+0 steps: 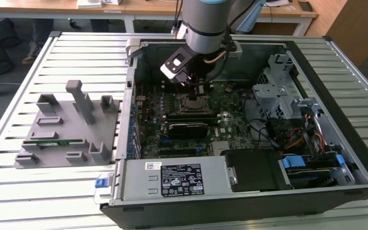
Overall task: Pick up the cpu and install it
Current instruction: 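Close the cpu cover, then install the first cpu locking lever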
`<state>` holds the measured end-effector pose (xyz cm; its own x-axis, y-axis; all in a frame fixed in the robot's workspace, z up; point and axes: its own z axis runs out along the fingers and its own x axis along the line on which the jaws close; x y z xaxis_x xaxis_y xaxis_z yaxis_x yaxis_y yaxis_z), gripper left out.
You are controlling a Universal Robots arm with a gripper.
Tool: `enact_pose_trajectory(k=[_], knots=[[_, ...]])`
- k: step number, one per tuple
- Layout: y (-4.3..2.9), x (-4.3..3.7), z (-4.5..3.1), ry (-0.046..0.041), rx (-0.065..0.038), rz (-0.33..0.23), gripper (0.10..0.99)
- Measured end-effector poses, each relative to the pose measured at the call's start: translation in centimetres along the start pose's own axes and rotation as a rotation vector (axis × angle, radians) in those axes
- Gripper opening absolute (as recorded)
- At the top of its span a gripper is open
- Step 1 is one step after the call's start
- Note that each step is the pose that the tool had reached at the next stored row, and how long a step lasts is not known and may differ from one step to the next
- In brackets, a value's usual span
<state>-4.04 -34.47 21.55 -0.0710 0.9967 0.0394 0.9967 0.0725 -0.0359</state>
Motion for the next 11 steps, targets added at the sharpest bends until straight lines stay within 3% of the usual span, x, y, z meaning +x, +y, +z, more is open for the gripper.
enact_pose_trajectory(k=[3,11], knots=[[0.36,-0.02,-0.02,-0.0001,0.000,0.000,0.106],[0.45,-0.03,-0.16,-0.0002,0.000,0.000,0.106]])
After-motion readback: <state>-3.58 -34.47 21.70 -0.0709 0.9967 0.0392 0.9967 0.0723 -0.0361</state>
